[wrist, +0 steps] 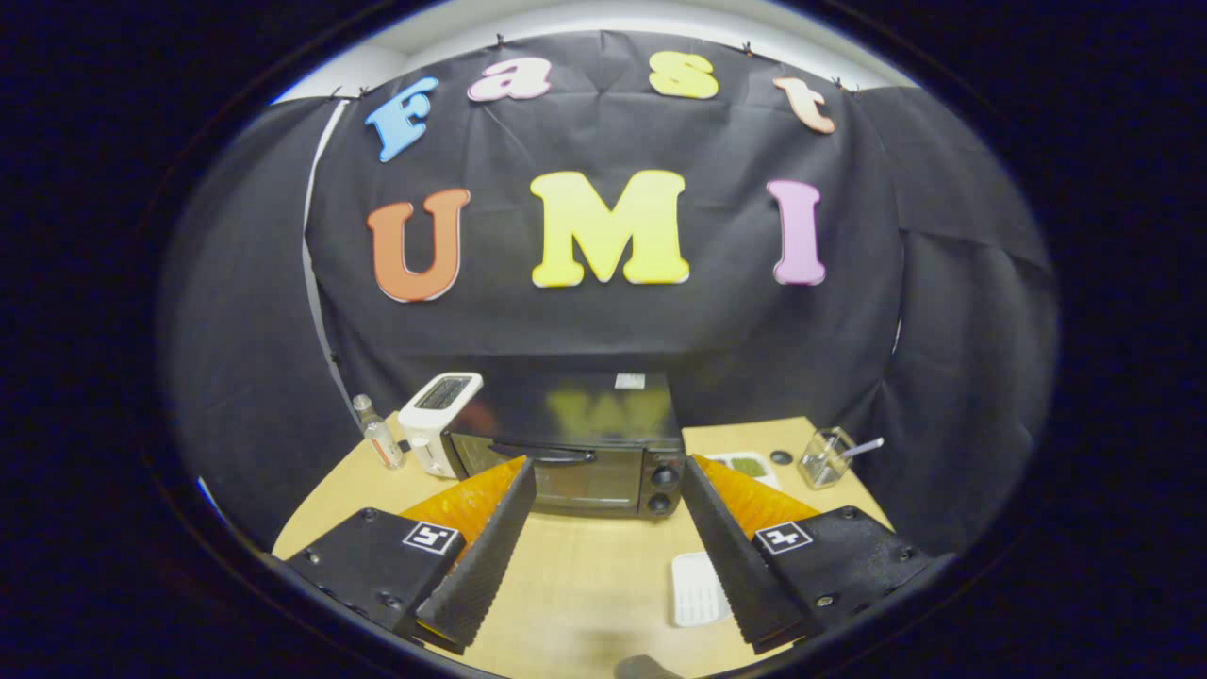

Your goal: Open the toaster oven, put the food inside, and close the toaster oven door.

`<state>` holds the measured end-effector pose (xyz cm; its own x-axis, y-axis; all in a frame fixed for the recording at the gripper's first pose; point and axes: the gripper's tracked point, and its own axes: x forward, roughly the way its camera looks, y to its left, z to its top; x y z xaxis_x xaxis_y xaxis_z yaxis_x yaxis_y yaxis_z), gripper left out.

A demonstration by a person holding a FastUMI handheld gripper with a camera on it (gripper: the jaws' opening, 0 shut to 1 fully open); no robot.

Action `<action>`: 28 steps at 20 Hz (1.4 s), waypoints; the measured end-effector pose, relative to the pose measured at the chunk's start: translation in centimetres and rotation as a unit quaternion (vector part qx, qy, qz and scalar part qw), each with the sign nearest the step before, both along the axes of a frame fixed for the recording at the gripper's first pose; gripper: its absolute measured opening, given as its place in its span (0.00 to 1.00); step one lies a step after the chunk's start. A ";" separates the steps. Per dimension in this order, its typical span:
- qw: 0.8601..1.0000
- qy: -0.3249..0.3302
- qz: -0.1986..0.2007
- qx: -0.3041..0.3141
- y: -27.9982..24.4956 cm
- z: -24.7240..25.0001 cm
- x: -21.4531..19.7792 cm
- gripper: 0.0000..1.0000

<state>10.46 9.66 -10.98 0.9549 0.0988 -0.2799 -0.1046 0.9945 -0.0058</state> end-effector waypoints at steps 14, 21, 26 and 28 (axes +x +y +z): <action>0.975 -0.219 -0.018 -0.021 -14.2 15.8 -14.6 0.99; 0.983 -0.182 -0.007 0.005 -16.1 12.6 -15.5 0.99; 0.984 -0.174 -0.012 0.023 -17.2 11.1 -16.1 0.99; 0.985 -0.169 -0.012 0.022 -17.3 10.5 -16.2 0.99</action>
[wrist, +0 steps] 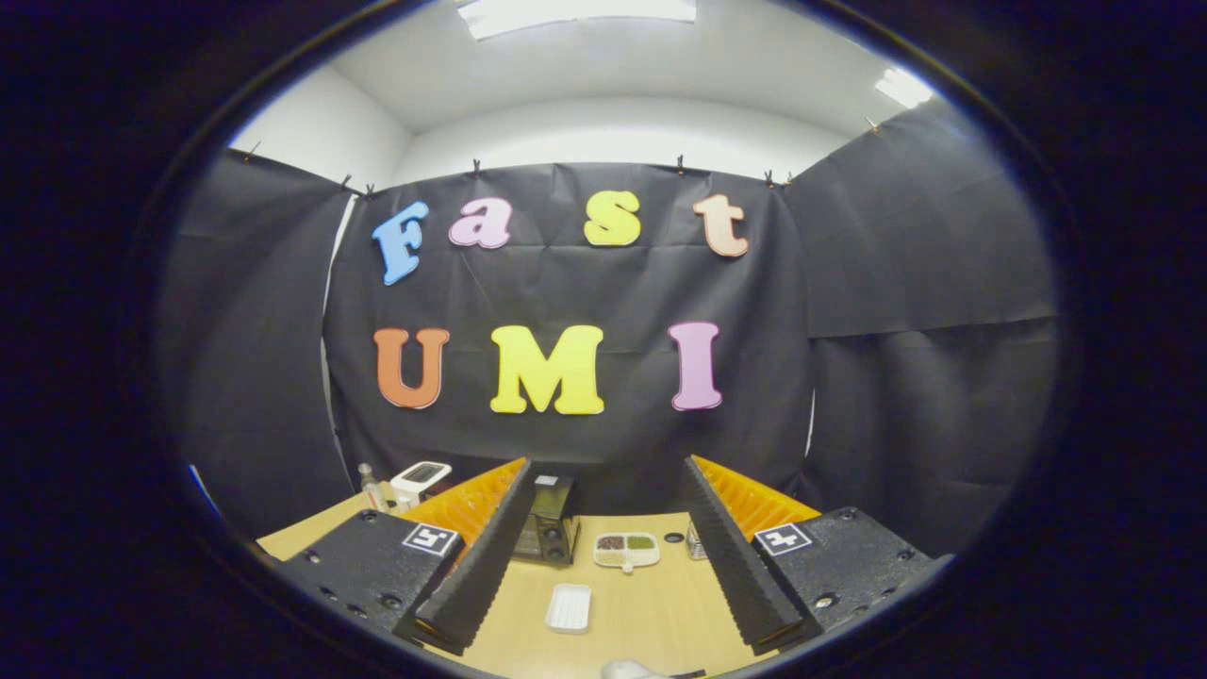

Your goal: Open the toaster oven, put the food inside, and close the toaster oven door.

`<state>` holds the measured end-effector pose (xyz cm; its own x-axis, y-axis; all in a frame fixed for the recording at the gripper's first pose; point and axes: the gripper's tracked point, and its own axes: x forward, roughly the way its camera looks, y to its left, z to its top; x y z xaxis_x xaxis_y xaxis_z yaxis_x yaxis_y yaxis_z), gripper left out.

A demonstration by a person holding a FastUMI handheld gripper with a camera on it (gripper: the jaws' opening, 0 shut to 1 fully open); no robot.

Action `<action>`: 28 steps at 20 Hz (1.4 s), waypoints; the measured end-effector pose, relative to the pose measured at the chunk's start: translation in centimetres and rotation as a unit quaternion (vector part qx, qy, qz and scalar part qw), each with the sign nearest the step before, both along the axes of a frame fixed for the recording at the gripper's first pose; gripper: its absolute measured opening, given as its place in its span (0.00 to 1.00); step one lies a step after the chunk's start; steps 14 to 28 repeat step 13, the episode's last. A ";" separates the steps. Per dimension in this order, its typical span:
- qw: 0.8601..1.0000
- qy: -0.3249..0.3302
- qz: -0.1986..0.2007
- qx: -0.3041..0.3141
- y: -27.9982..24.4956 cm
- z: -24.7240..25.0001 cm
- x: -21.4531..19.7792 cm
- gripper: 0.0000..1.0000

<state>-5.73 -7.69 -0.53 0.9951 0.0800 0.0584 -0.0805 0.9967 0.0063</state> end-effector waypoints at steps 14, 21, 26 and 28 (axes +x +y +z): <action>1.000 0.001 0.018 -0.004 0.7 -0.4 -0.5 0.99; 1.000 0.001 0.018 -0.004 0.7 -0.4 -0.5 0.99; 1.000 0.001 0.018 -0.004 0.7 -0.4 -0.5 0.99; 1.000 0.001 0.018 -0.004 0.7 -0.4 -0.5 0.99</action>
